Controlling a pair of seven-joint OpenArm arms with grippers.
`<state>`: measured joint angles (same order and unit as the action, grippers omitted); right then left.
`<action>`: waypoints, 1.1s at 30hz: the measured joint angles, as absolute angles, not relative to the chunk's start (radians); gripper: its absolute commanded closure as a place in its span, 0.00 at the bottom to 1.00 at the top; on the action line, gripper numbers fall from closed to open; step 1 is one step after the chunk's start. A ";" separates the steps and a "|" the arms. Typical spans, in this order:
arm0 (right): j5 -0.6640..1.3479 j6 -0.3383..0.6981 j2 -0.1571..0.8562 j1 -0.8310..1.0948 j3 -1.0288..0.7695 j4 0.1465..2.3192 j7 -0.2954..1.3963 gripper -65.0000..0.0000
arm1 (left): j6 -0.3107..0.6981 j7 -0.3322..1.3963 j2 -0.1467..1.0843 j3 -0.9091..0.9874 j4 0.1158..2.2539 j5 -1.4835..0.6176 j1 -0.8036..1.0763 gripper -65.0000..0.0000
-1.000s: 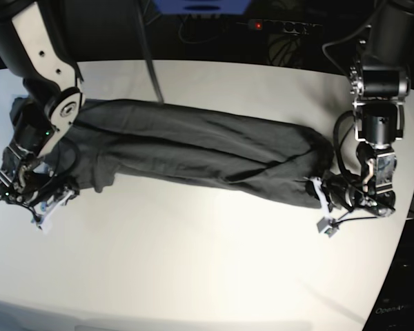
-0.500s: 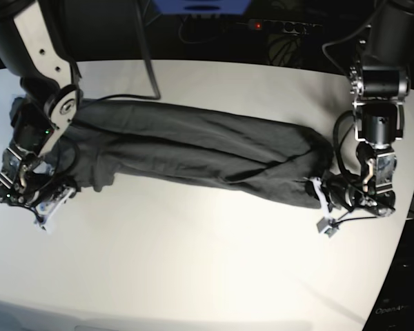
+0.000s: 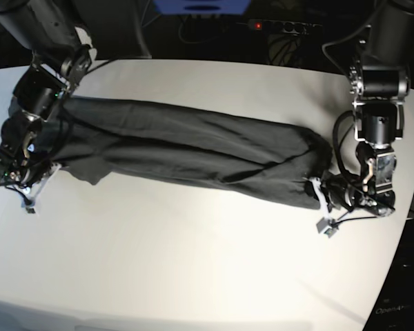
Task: Fold the T-shirt properly
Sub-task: 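Drag the right gripper's end along the table to straighten the strip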
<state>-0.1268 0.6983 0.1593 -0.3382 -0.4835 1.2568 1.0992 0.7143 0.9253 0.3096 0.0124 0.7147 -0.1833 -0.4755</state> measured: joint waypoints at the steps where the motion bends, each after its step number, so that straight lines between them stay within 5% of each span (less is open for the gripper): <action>1: -0.110 0.699 0.159 -0.323 -0.468 1.289 1.099 0.99 | 0.714 0.926 0.309 0.012 0.715 -0.182 -0.476 0.94; 21: 0.041 0.695 0.107 -0.063 -0.429 1.848 1.352 0.99 | 0.714 0.887 0.307 0.018 0.715 -0.194 -0.463 0.94; 33: 0.040 0.696 0.052 0.059 -0.394 1.895 1.329 0.99 | 0.714 0.865 0.308 0.018 0.716 -0.196 -0.454 0.94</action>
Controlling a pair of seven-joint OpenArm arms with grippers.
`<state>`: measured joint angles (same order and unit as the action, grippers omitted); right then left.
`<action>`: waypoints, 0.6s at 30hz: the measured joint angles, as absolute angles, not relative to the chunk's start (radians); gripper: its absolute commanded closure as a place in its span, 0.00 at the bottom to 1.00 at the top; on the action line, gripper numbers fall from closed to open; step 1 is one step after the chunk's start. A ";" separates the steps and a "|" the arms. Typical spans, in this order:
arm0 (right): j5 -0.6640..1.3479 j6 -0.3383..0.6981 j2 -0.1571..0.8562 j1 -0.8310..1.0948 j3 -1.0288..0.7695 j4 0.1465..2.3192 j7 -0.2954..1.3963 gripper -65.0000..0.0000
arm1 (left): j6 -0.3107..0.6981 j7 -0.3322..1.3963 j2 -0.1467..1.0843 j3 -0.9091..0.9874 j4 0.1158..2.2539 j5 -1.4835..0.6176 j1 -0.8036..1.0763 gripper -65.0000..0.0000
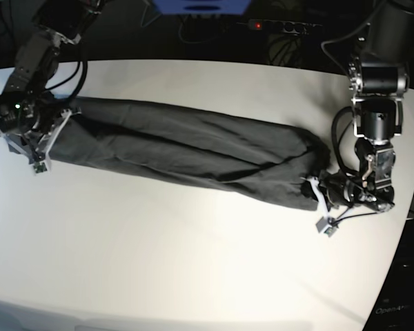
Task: Fold the T-shirt properly
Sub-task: 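Drag the right gripper's end along the table to straighten the strip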
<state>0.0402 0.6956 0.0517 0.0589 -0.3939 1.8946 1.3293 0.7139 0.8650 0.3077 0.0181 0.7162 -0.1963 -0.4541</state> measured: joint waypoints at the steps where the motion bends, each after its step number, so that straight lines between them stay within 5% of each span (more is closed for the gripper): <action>1: 0.041 0.696 0.053 0.059 -0.394 1.895 1.325 0.99 | 0.714 0.863 0.308 0.018 0.716 -0.197 -0.454 0.94; 12: 0.038 0.696 0.060 0.097 -0.398 1.855 1.283 0.97 | 0.717 0.863 0.311 0.018 0.716 -0.197 -0.454 0.94; 18: 0.036 0.696 0.075 0.088 -0.399 1.784 1.286 0.65 | 0.722 0.848 0.314 0.018 0.716 -0.205 -0.448 0.94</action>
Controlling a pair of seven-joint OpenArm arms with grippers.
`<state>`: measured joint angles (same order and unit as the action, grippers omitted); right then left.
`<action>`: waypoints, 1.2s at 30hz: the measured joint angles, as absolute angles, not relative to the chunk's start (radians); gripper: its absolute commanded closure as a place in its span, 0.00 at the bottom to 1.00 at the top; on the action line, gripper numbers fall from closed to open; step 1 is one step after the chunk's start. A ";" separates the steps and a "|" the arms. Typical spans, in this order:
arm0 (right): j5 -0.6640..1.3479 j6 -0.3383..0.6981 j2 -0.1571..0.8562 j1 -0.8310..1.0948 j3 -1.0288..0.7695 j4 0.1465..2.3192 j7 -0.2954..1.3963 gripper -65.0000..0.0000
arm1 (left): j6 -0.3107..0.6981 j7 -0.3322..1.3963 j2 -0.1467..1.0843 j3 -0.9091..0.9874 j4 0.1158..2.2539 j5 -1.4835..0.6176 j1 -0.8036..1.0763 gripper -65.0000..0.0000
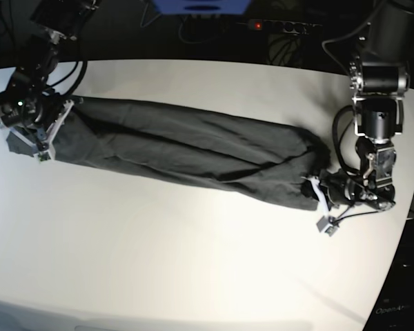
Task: Fold the T-shirt properly
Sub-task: 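Drag the right gripper's end along the table to straighten the strip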
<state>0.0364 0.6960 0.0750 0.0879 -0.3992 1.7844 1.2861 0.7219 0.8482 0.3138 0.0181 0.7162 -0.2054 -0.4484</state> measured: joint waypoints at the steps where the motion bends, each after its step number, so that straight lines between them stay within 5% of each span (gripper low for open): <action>1: 0.037 0.696 0.079 0.084 -0.402 1.782 1.286 0.58 | 0.721 0.847 0.316 0.018 0.716 -0.212 -0.448 0.94; 10: 0.039 0.696 0.098 0.036 -0.521 1.764 1.291 0.07 | 0.718 0.815 0.322 0.018 0.716 -0.235 -0.432 0.94; 22: 0.037 0.696 0.241 -0.065 -0.529 1.622 1.290 0.06 | 0.719 0.814 0.321 0.018 0.717 -0.241 -0.432 0.94; 25: 0.035 0.696 0.268 -0.092 -0.531 1.622 1.291 0.25 | 0.719 0.814 0.321 0.018 0.717 -0.241 -0.432 0.94; 30: 0.037 0.696 0.266 -0.104 -0.530 1.621 1.293 0.83 | 0.722 0.814 0.321 0.018 0.716 -0.241 -0.432 0.94; 36: 0.037 0.696 0.237 -0.101 -0.530 1.620 1.286 0.99 | 0.722 0.814 0.321 0.018 0.716 -0.241 -0.432 0.94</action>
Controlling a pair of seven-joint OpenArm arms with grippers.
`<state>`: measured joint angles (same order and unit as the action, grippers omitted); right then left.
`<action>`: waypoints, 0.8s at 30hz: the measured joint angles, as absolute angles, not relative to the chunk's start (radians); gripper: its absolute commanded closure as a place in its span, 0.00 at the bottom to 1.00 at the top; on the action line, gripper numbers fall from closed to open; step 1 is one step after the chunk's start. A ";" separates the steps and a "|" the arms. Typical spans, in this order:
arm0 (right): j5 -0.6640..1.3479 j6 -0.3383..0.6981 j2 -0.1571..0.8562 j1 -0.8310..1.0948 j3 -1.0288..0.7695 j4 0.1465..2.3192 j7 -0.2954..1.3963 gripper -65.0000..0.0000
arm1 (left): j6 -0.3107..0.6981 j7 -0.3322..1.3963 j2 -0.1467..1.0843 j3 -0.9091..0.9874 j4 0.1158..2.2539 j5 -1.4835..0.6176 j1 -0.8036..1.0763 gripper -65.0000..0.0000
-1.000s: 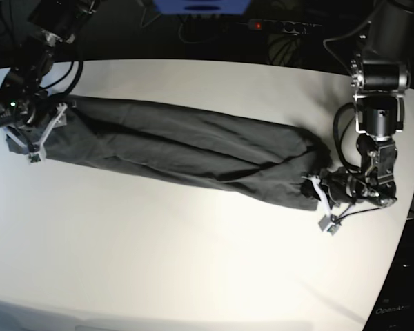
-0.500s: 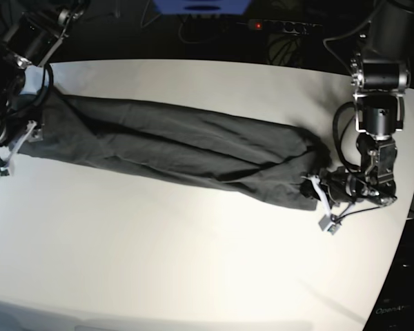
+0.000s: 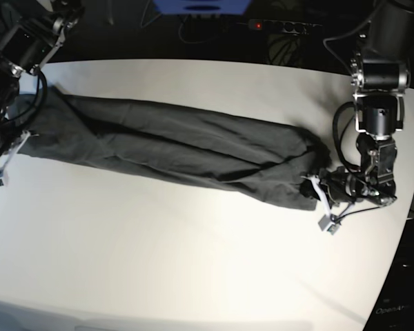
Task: Fold the T-shirt properly
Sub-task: 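Drag the right gripper's end along the table to straighten the strip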
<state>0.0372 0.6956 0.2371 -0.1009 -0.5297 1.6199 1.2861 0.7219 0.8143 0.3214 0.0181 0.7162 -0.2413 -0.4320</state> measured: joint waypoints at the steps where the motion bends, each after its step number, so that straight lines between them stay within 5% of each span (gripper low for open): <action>1: 0.037 0.696 0.232 -0.100 -0.530 1.620 1.285 0.99 | 0.722 0.814 0.322 0.018 0.717 -0.242 -0.432 0.94; 14: 0.027 0.693 0.242 -0.144 -0.529 1.295 1.113 0.99 | 0.723 0.812 0.327 0.018 0.716 -0.253 -0.429 0.94; 24: 0.026 0.683 0.258 -0.152 -0.480 1.246 1.005 0.99 | 0.710 0.827 0.321 0.018 0.774 -0.239 -0.411 0.94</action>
